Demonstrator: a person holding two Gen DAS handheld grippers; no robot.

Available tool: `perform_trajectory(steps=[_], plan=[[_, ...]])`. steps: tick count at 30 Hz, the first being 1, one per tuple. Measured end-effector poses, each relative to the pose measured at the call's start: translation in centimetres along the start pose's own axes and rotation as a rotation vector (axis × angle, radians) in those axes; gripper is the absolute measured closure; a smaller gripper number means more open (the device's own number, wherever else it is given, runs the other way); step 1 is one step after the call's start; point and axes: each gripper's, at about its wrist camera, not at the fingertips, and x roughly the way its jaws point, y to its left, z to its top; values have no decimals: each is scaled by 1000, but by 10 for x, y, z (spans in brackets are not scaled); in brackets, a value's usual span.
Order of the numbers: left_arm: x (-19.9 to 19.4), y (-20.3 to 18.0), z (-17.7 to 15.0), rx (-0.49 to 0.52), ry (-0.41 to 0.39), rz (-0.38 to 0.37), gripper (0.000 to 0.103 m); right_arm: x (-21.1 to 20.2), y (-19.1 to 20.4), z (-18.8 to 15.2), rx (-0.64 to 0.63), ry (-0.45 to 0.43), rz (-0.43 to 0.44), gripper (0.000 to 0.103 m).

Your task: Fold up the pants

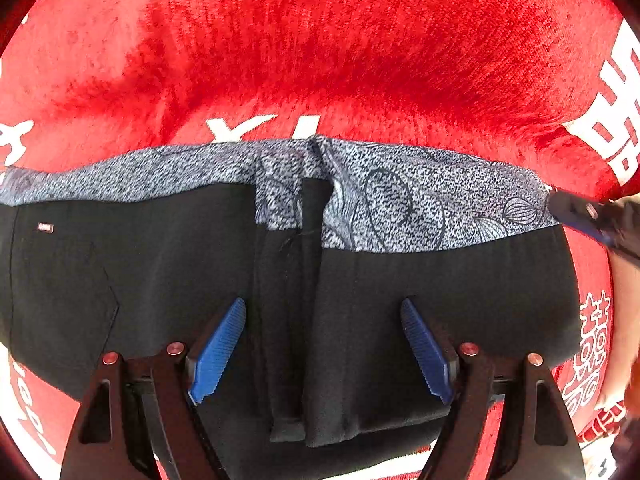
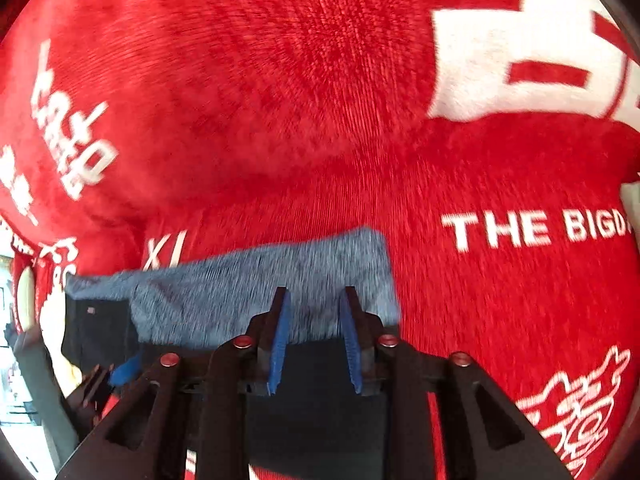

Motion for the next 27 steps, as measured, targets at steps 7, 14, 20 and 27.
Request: perform_trajectory(steps=[7, 14, 20, 27], plan=[[-14, 18, -14, -53, 15, 41, 22, -11, 0, -42, 5, 23, -9, 67], [-49, 16, 9, -73, -90, 96, 22, -4, -2, -48, 7, 19, 2, 55], [-12, 17, 34, -87, -30, 227, 22, -3, 2, -49, -18, 17, 10, 51], [-14, 17, 13, -22, -34, 248, 21, -6, 7, -54, -34, 14, 2, 46]])
